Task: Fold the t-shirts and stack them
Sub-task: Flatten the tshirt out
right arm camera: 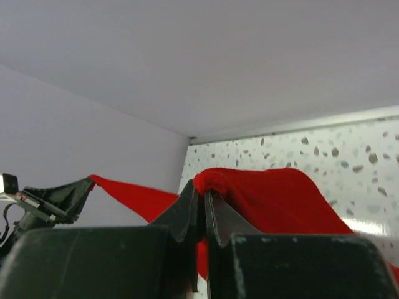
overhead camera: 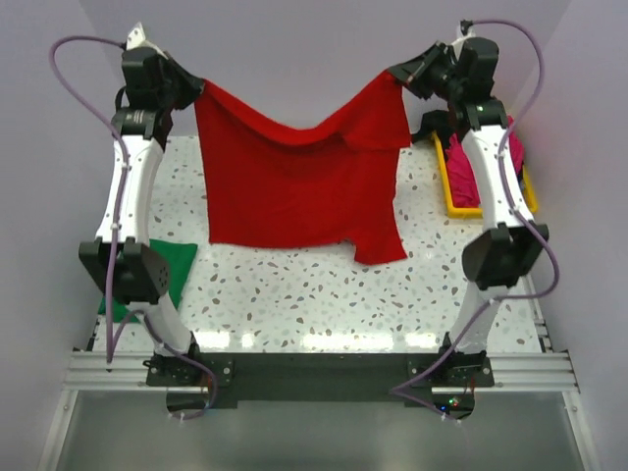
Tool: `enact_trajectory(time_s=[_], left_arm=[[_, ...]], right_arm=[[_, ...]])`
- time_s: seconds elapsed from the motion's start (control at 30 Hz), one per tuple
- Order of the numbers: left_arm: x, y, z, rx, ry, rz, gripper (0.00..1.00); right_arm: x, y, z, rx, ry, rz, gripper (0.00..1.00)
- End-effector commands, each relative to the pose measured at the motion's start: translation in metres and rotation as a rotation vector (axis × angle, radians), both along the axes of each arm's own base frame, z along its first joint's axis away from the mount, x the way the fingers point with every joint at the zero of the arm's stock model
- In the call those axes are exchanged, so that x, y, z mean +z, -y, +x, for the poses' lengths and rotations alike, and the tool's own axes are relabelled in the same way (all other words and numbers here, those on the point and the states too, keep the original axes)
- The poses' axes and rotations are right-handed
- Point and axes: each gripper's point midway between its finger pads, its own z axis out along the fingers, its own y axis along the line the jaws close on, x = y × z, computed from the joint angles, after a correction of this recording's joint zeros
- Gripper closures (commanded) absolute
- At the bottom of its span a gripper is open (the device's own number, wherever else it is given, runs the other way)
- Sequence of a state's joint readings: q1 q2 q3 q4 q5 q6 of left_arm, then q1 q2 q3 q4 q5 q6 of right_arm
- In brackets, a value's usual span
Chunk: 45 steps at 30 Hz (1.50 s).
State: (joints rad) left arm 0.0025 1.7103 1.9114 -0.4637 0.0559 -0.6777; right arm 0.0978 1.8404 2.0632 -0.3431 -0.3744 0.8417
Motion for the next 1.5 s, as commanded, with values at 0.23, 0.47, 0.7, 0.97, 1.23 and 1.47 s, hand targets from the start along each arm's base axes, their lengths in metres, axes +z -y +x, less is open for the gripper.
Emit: enact_trajectory(time_s=[0.23, 0.47, 0.7, 0.97, 1.23, 1.47], left_arm=[[0.124, -0.033, 0.015, -0.024, 0.371, -0.06, 1.0], [-0.005, -0.021, -0.01, -0.04, 0.144, -0.148, 1.0], [-0.197, 0.001, -0.086, 0.0, -0.181, -0.283, 1.0], [-0.326, 0.002, -0.165, 0.081, -0.504, -0.262, 1.0], [-0.323, -0.015, -0.186, 0.133, -0.58, -0.156, 0.91], [-0.328, -0.021, -0.209, 0.168, -0.59, -0.131, 0.68]], right_arm=[[0.163, 0.04, -0.02, 0.061, 0.446, 0.153, 1.0], [0.017, 0.045, -0.027, 0.032, 0.134, 0.135, 0.98], [-0.196, 0.053, -0.075, -0.046, -0.295, 0.105, 0.82], [-0.33, 0.064, -0.13, -0.093, -0.567, -0.013, 0.79], [-0.339, 0.07, -0.178, -0.093, -0.59, -0.151, 0.53], [-0.33, 0.078, -0.222, -0.129, -0.589, -0.215, 0.45]])
